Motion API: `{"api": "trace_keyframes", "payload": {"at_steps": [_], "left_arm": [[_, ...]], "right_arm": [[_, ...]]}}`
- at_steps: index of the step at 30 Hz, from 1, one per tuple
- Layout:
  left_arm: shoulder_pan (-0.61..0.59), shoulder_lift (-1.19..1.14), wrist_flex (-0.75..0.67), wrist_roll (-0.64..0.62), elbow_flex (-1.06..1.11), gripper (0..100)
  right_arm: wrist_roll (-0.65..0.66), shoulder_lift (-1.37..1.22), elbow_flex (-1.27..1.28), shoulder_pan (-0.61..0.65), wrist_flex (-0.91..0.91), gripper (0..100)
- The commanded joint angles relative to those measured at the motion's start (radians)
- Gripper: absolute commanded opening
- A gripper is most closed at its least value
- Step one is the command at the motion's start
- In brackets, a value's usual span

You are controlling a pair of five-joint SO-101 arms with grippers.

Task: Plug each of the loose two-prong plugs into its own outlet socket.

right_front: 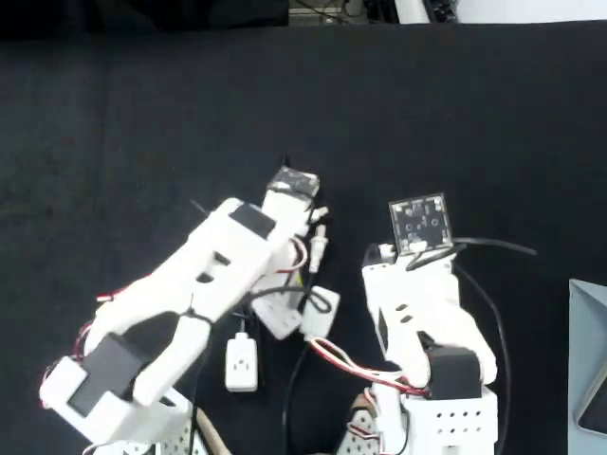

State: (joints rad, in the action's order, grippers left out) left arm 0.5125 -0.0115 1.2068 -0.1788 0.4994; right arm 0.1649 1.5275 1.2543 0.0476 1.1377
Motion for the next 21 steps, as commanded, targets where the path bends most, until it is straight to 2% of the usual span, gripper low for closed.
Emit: {"api": "trace_keyframes", "payload": {"at_steps": [1,5,11,17,21], "left_arm": [[0.007,-0.071,0.017,-0.018,-0.031,24],[-0.031,-0.086,0.02,-0.018,-0.025,24],[-0.179,-0.086,0.038,-0.009,-0.015,24],[-0.278,-0.084,0.155,0.106,-0.033,24],[-0.337,-0.084,0.152,0.14,-0.039,22]], "right_arm": [[0.002,0.004,-0.007,-0.012,0.005,1.3],[0.002,0.004,-0.007,-0.012,0.005,1.3],[0.003,0.004,-0.007,-0.012,0.005,1.3],[0.006,0.004,-0.007,-0.011,0.005,1.3],[0.006,0.004,-0.007,-0.011,0.005,1.3]]}}
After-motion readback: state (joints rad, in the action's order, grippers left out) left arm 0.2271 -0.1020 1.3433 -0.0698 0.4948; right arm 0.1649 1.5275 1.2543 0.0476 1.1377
